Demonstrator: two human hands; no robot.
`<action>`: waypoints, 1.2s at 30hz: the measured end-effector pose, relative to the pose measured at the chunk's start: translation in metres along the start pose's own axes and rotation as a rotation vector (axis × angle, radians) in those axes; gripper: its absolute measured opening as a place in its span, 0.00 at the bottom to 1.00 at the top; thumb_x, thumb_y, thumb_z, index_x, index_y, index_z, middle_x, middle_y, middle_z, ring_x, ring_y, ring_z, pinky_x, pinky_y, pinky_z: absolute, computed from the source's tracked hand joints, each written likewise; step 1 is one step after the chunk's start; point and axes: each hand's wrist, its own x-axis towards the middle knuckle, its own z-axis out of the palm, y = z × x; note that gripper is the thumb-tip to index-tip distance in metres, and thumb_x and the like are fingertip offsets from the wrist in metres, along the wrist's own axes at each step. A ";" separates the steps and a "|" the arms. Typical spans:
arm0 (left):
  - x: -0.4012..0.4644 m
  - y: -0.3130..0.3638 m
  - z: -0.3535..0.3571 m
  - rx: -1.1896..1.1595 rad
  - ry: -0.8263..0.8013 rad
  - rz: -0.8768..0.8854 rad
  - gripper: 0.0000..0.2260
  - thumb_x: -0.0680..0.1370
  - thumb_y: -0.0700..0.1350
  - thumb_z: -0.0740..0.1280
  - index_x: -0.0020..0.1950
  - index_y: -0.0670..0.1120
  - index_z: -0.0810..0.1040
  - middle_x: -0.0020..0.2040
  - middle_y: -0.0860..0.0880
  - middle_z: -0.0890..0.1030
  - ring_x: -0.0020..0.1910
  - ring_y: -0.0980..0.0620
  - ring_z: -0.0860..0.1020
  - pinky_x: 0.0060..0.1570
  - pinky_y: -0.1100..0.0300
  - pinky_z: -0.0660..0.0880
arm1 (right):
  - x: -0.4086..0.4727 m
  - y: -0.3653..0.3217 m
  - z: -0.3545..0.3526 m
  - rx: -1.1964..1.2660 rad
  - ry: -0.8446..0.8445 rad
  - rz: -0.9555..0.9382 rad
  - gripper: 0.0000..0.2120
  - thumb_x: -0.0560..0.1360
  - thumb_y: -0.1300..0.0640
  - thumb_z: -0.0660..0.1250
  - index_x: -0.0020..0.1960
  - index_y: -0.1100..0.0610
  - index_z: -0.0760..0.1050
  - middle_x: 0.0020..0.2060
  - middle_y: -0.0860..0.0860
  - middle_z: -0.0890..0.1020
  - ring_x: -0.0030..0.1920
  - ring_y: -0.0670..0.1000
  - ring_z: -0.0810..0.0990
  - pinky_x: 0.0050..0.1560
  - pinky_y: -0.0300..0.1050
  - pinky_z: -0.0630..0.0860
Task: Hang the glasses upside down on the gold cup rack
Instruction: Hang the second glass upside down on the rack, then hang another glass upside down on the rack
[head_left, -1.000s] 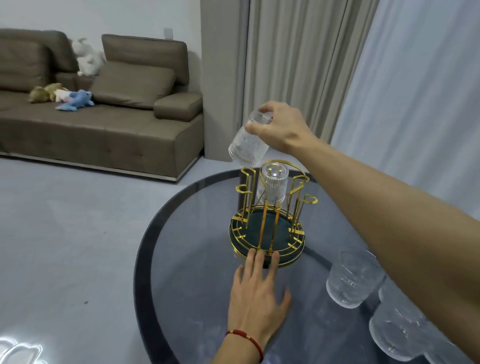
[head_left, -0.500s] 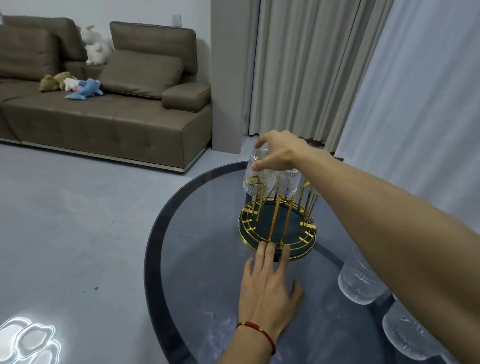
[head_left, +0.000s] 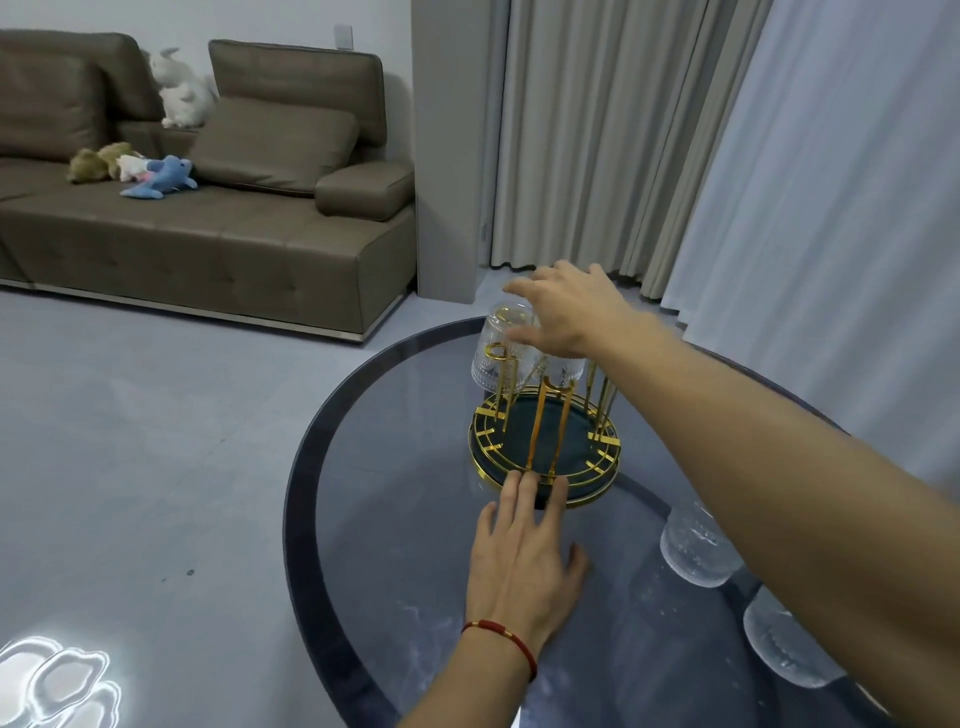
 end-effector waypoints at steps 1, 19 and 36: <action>0.000 0.000 0.000 0.008 -0.007 -0.001 0.29 0.77 0.57 0.59 0.78 0.54 0.60 0.78 0.45 0.64 0.79 0.44 0.55 0.73 0.46 0.62 | -0.015 0.002 -0.001 0.049 0.085 0.011 0.29 0.80 0.38 0.62 0.78 0.48 0.67 0.72 0.54 0.76 0.72 0.57 0.71 0.69 0.61 0.67; -0.032 0.075 -0.034 -0.242 -0.086 0.085 0.31 0.79 0.50 0.66 0.80 0.47 0.60 0.82 0.44 0.56 0.80 0.47 0.52 0.77 0.48 0.57 | -0.362 0.030 0.033 0.431 0.527 0.720 0.22 0.70 0.54 0.66 0.62 0.57 0.80 0.62 0.55 0.79 0.65 0.59 0.74 0.68 0.57 0.68; -0.061 0.154 -0.054 -0.638 0.102 0.178 0.14 0.76 0.38 0.70 0.61 0.44 0.79 0.54 0.47 0.82 0.47 0.56 0.79 0.43 0.60 0.81 | -0.419 0.079 0.084 0.904 0.434 1.042 0.40 0.64 0.39 0.79 0.70 0.48 0.67 0.64 0.52 0.79 0.61 0.56 0.79 0.61 0.55 0.78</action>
